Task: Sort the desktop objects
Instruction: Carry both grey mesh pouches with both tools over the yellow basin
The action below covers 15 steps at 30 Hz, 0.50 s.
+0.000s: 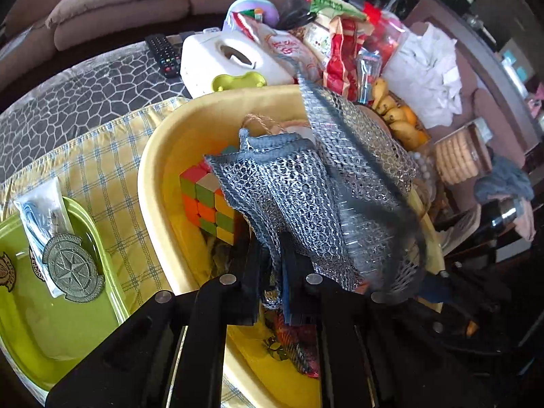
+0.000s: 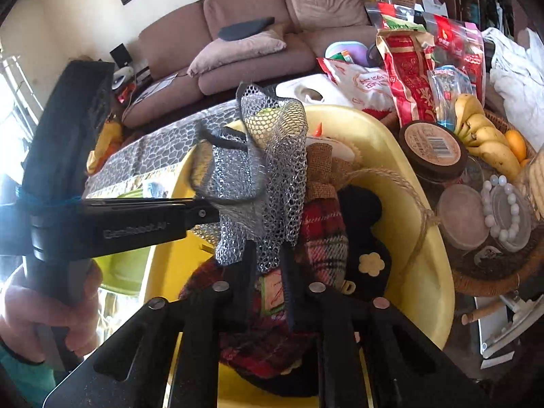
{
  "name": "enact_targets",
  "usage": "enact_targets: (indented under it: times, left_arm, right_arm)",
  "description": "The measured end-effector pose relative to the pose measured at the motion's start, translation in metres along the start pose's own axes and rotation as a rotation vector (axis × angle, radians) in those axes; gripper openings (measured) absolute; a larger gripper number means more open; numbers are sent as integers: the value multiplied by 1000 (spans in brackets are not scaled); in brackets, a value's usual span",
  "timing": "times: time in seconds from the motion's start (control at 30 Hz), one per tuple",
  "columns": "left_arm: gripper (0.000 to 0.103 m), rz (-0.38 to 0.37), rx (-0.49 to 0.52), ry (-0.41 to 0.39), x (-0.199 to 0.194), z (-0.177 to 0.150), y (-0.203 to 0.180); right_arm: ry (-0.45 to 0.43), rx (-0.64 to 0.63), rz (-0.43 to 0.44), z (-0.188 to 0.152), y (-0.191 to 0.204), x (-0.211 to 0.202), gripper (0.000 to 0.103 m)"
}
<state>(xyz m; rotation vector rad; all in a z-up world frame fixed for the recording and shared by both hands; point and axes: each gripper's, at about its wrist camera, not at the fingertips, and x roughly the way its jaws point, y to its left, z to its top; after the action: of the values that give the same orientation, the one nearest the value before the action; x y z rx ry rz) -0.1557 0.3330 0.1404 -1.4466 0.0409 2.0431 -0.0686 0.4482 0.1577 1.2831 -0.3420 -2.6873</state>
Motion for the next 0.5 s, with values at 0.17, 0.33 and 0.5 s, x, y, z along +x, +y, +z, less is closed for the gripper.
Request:
enact_targets:
  times: [0.17, 0.33, 0.5]
  left_arm:
    - [38, -66, -42, -48, -27, -1, 4]
    - [57, -100, -86, -81, -47, -3, 16]
    - [57, -153, -145, -64, -49, -7, 27]
  right_arm:
    - [-99, 32, 27, 2, -1, -40, 35]
    - [-180, 65, 11, 16, 4, -65, 35]
    - [-235, 124, -42, 35, -4, -56, 35]
